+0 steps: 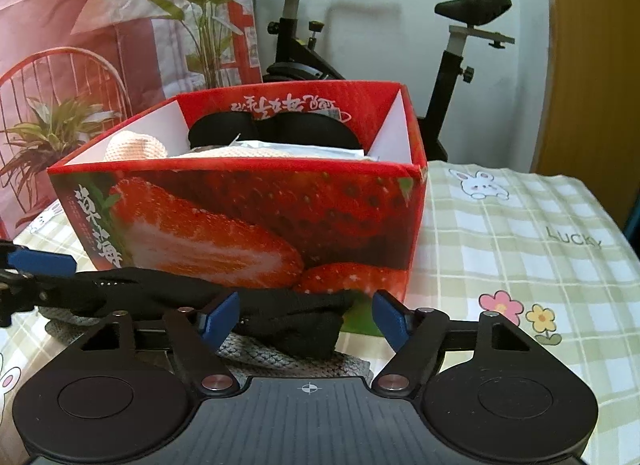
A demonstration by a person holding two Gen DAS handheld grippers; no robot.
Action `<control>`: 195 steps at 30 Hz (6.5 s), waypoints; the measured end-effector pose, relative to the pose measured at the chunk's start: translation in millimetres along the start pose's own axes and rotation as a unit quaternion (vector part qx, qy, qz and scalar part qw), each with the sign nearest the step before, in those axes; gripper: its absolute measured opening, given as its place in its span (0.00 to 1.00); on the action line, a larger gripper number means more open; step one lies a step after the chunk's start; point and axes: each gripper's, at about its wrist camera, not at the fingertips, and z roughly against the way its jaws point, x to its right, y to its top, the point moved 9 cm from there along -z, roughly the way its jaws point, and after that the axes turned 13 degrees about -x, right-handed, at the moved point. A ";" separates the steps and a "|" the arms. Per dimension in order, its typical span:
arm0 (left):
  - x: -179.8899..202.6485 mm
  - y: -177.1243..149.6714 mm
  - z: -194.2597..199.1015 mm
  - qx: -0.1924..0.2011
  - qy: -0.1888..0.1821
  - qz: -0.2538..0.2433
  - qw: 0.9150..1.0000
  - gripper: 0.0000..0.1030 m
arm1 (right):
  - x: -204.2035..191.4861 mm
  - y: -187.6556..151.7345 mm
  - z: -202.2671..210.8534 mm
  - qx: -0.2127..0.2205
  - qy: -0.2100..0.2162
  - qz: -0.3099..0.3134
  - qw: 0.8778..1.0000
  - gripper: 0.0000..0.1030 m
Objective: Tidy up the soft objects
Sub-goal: 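Lower both tools to the black gloves and close them on the gloves, then lift the black gloves with both tools into the red box and open them, then lower both tools to the grey knit towel and close them on it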
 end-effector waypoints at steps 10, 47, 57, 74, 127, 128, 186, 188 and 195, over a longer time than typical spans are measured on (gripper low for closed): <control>4.6 -2.5 -21.9 -0.013 -0.014 -0.002 1.000 0.18 | -6.9 -5.4 -7.1 -0.001 0.038 -0.027 0.999 0.39; -7.7 -7.9 75.8 0.125 -0.021 0.028 0.991 0.09 | -79.5 10.1 89.3 0.099 0.046 0.040 0.993 0.18; -9.1 -6.7 76.0 0.127 -0.024 0.034 0.991 0.09 | -85.7 15.6 90.7 0.102 0.046 0.055 0.992 0.18; 0.4 63.3 99.9 0.175 -0.021 0.000 0.984 0.09 | -78.4 83.0 92.9 0.137 0.057 0.077 0.986 0.18; -37.6 85.1 68.1 0.094 0.080 -0.009 0.992 1.00 | -23.2 88.0 48.1 0.072 -0.013 -0.027 0.997 1.00; -38.7 78.9 69.3 0.093 0.081 -0.009 0.992 1.00 | -23.1 82.0 50.6 0.077 -0.013 -0.027 0.997 1.00; -88.4 -49.0 -4.6 0.057 -0.006 0.108 0.992 0.39 | -27.4 -53.0 -16.6 0.000 0.001 -0.014 1.000 0.68; -86.4 -50.0 -4.8 0.060 -0.011 0.102 0.993 0.25 | -29.2 -53.4 -15.8 0.002 0.006 -0.007 1.000 0.60; -78.2 -54.6 -8.5 0.056 -0.013 0.088 0.995 0.19 | -41.4 -56.1 -12.6 0.006 0.024 0.029 0.999 0.25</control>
